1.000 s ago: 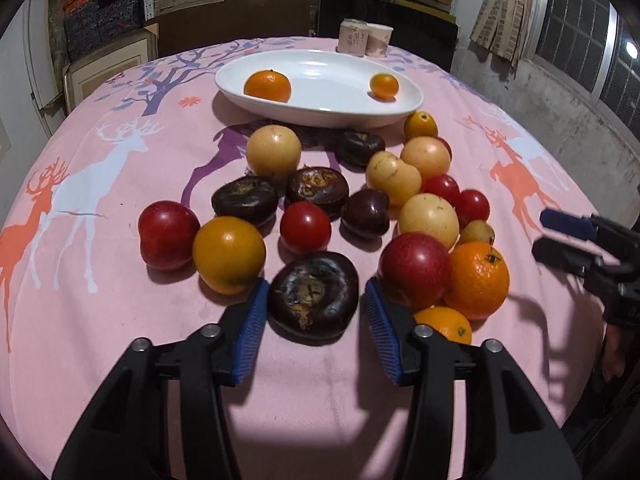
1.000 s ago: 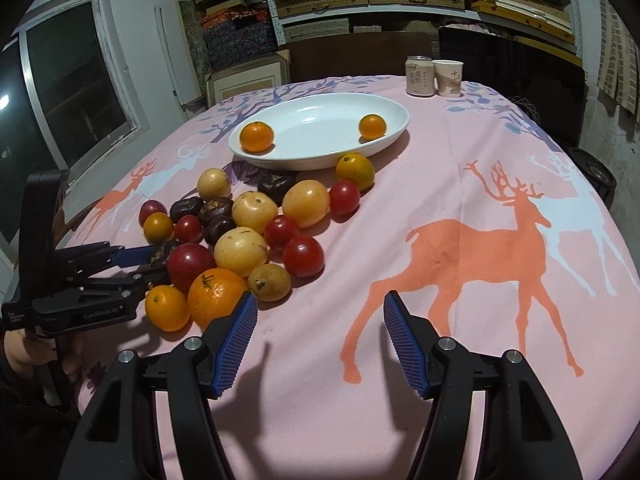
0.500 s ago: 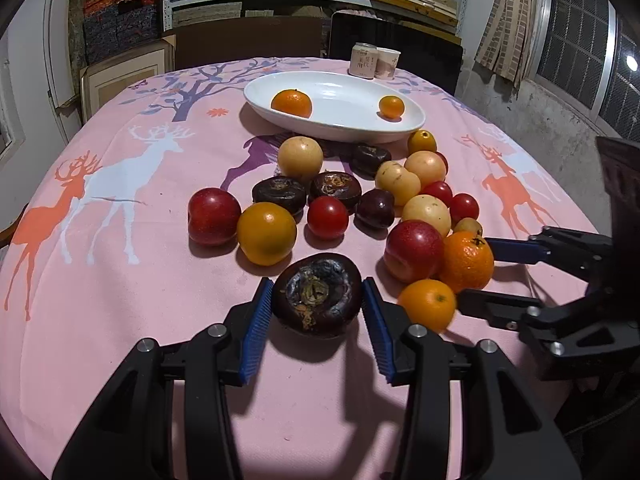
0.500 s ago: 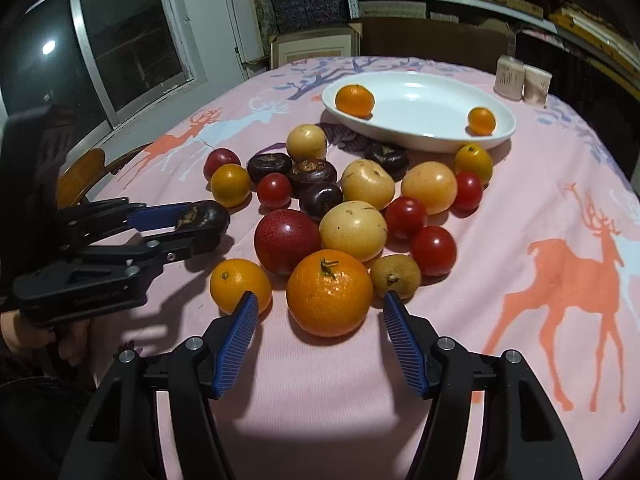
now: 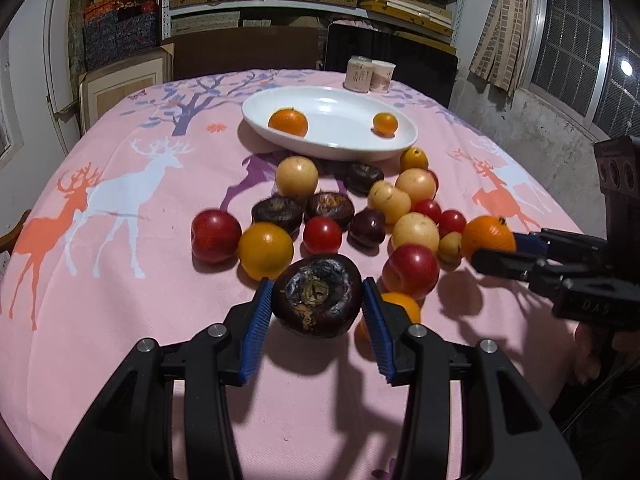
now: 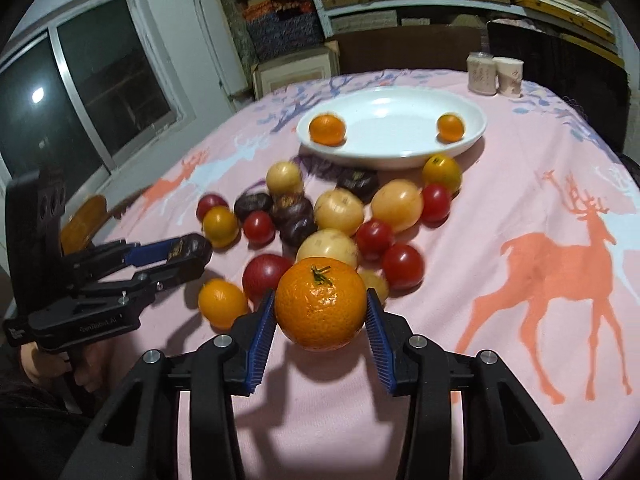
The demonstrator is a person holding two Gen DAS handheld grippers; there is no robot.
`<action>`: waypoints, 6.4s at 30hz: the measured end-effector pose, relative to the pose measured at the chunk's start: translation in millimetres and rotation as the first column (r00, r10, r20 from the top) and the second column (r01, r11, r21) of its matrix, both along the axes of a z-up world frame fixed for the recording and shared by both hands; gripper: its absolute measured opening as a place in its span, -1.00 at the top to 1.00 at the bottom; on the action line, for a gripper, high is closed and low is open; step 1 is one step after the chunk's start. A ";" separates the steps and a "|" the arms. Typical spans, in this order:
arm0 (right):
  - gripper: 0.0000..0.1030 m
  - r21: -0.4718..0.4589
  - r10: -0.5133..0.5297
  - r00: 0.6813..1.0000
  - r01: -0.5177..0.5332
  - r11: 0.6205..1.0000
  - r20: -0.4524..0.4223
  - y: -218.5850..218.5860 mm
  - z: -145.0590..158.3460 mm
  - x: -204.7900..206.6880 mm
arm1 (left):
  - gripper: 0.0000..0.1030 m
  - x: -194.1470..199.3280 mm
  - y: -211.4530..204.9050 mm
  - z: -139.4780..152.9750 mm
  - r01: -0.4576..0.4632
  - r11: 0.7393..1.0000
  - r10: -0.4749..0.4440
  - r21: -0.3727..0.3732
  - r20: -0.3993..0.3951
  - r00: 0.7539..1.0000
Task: Organize fruits
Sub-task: 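Place a mangosteen on the plate with left tool while right tool places an orange, then place an orange on the plate with left tool while right tool places a red apple, then place a yellow-orange fruit on the plate with left tool while right tool places a tangerine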
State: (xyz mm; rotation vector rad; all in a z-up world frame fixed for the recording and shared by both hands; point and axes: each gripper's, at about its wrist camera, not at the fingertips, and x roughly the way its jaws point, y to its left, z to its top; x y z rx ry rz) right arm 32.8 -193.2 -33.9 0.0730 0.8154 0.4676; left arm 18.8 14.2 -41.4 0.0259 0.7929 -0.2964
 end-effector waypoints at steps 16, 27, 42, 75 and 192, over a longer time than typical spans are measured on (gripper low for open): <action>0.14 -0.025 -0.139 0.975 0.146 0.989 0.171 -45.4 55.3 93.7 | 0.14 124.7 -54.8 44.2 0.058 0.998 -0.057 -0.013 0.042 0.997; 0.11 -0.059 -0.106 0.993 0.108 0.992 0.046 -25.7 15.3 190.9 | 0.13 209.8 -83.0 4.0 0.056 0.997 -0.053 0.051 -0.066 0.996; -0.19 0.043 -0.159 0.983 0.156 0.987 0.092 -46.7 35.9 116.2 | -0.49 135.1 -49.1 35.6 0.048 0.999 -0.048 0.000 0.016 0.999; -0.20 -0.071 0.135 0.991 -0.133 0.989 0.016 18.5 -1.9 -20.9 | 0.32 -20.7 -21.9 -22.7 0.098 0.993 -0.097 0.065 -0.024 0.995; -0.13 -0.050 -0.069 0.998 0.068 0.996 -0.010 -22.3 -16.5 24.8 | 0.13 73.6 -2.4 -30.8 0.014 0.995 -0.001 0.097 -0.139 0.990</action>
